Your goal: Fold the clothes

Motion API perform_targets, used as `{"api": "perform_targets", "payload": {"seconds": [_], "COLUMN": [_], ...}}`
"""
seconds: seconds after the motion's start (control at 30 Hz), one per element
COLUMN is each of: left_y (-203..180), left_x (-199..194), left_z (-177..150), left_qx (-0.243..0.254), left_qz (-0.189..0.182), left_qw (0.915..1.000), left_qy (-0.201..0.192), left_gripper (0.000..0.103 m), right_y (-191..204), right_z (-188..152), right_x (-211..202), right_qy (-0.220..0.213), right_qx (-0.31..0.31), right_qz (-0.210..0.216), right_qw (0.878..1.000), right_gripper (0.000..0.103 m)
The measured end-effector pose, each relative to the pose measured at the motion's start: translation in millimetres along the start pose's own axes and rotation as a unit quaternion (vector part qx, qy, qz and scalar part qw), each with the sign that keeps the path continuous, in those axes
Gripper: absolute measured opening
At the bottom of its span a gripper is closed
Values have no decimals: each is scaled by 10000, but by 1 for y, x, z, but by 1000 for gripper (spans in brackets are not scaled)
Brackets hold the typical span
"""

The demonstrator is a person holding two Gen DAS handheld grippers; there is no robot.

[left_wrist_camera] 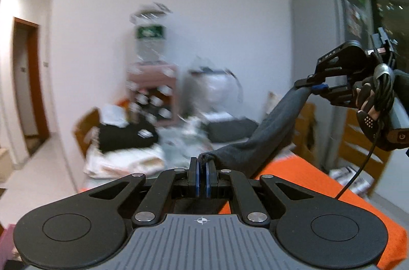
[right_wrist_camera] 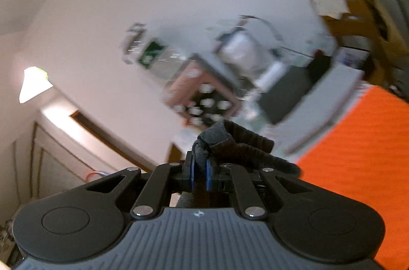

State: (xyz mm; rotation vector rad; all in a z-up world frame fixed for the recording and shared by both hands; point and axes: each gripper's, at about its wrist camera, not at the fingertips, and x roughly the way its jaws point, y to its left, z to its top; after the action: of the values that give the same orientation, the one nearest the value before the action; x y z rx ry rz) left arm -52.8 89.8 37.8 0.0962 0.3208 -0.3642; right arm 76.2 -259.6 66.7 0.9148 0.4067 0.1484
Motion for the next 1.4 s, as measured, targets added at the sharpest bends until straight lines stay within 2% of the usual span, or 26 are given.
{"api": "perform_targets", "payload": {"seconds": [0.1,0.17,0.33,0.5,0.6,0.7,0.87,0.93,0.97,1.0,1.07,1.2,1.3,1.4], "left_y": [-23,-36,-56,-53,-51,-49,-39,-34,-34,-33,-36,-52,-73,-95], "left_x": [12,14,8,10,13,21,19,19,24,28,43,84,122,157], "left_z": [-14,-25,-66,-97,-112,-128,-123,-113,-106,-99,-88,-71,-67,-65], "left_qx": [118,245,526,315,187,244,307,299,328,357,408,546,675,807], "left_qz": [-297,-511,-1109,-1625,-1880,-2168,-2473,-2623,-2653,-2682,-2707,-2707,-2761,-2854], "left_qw": [9988,9965,9819,9585,9437,9238,9179,9175,9191,9207,9231,9263,9237,9187], "left_qy": [366,618,1440,2323,2715,3148,3087,2974,2894,2814,2701,2564,2570,2609], "left_gripper": [7,7,7,7,7,8,15,29,31,34,35,43,47,47], "right_y": [-54,-85,-150,-194,-212,-226,-238,-236,-234,-231,-228,-223,-222,-220], "right_z": [9,4,-29,-71,-95,-115,-135,-137,-137,-136,-133,-127,-125,-126], "right_x": [-8,-15,-45,-76,-90,-98,-104,-106,-108,-111,-117,-129,-137,-142], "right_qy": [205,384,975,1552,1764,1886,1948,1913,1880,1846,1792,1791,1918,2054], "right_qx": [206,317,445,523,551,578,393,246,164,83,-113,-514,-740,-956], "right_qz": [-338,-531,-1106,-1623,-1898,-2086,-2165,-2205,-2232,-2259,-2317,-2362,-2214,-2027], "right_qw": [9990,9973,9881,9731,9643,9579,9559,9561,9563,9565,9561,9537,9533,9527], "right_gripper": [10,10,10,10,10,10,15,20,22,28,35,44,49,49]}}
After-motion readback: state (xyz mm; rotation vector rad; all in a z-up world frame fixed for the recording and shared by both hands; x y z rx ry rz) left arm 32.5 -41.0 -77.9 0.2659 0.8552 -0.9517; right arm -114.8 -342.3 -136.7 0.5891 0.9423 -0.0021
